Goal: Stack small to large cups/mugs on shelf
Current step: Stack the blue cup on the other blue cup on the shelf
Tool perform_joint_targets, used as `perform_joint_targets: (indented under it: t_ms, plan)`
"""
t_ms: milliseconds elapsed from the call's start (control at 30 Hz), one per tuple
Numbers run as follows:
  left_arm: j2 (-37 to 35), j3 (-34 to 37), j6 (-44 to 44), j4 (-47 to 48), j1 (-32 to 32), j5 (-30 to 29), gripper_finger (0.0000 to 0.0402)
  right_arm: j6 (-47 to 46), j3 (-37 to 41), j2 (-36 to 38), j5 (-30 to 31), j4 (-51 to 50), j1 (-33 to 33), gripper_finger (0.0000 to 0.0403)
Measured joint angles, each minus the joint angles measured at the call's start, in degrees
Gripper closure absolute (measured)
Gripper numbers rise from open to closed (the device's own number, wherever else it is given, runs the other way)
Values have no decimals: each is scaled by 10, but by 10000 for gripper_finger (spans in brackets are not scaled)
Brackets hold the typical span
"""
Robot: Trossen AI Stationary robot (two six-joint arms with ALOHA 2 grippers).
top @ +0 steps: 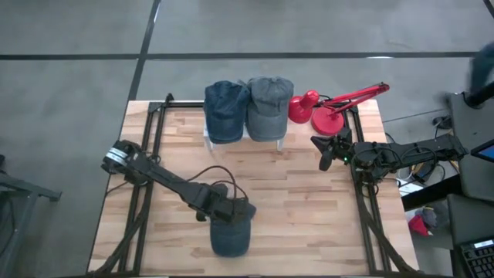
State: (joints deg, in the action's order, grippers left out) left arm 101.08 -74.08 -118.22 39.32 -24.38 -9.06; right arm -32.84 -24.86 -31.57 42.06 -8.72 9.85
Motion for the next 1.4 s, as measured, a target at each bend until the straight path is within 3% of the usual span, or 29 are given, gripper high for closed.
perform_joint_targets:
  t_ms: [633, 933, 1067, 1300, 1400]
  plan:
    - [81, 3, -8, 7, 0, 20, 257, -1, 0, 0, -1, -5, 0, 374]
    - [125, 0, -2, -48, 0, 50, 259, -1, 1, 0, -2, -18, 0, 374]
    - [135, -1, 0, -58, 0, 51, 287, -2, 5, 0, -2, -18, 0, 374]
    - [139, 0, 25, -58, 0, 35, 381, -1, 7, 0, -1, -18, 0, 374]
    - [139, 0, 28, -59, -1, 26, 391, -1, 7, 0, -1, -18, 0, 374]
